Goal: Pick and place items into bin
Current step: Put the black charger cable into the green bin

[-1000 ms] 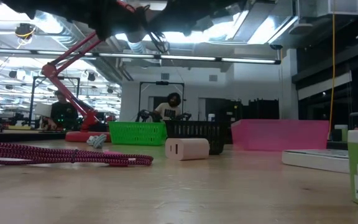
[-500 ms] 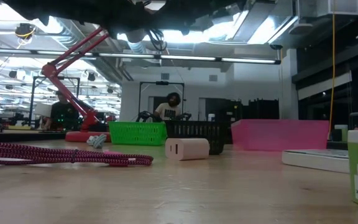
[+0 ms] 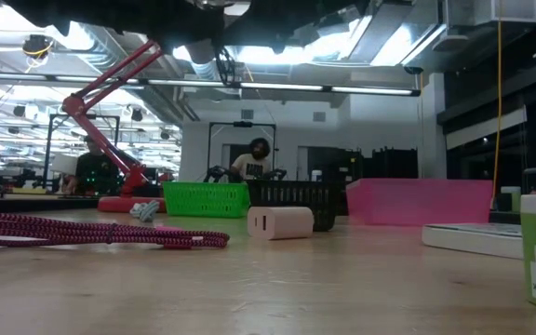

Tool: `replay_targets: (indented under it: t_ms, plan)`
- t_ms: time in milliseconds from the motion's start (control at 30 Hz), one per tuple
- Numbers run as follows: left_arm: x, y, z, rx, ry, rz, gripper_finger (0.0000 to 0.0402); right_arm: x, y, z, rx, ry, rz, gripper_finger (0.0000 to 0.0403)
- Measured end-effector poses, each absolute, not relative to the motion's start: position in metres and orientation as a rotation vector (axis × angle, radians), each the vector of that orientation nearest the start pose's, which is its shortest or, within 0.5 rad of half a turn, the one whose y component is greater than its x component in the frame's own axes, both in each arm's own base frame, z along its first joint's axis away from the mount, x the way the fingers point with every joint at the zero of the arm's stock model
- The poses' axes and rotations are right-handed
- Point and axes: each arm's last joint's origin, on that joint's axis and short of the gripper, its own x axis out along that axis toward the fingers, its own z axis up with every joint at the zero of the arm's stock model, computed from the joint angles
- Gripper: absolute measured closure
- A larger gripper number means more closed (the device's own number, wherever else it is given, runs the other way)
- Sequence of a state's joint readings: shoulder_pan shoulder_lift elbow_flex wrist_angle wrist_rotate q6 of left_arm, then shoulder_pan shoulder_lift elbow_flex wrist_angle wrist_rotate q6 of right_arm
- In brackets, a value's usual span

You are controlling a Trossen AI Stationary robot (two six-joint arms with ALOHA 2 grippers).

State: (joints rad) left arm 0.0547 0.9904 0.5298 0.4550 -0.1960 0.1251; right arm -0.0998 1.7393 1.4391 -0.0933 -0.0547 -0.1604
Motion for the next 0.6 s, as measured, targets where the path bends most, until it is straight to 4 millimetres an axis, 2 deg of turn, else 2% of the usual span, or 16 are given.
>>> replay_targets:
  t_ms: [100,400,600]
  plan:
    - [0.217,0.018,0.268,0.149,0.03,0.251,0.0351,0.403,-0.039,0.311,-0.127,0.397,-0.012,0.0399]
    - [0.216,0.018,0.268,0.178,0.042,0.248,0.0353,0.402,-0.04,0.308,-0.122,0.431,-0.015,0.0401]
    - [0.203,0.017,0.273,0.182,0.066,0.269,0.0353,0.399,-0.042,0.307,-0.117,0.468,-0.017,0.0402]
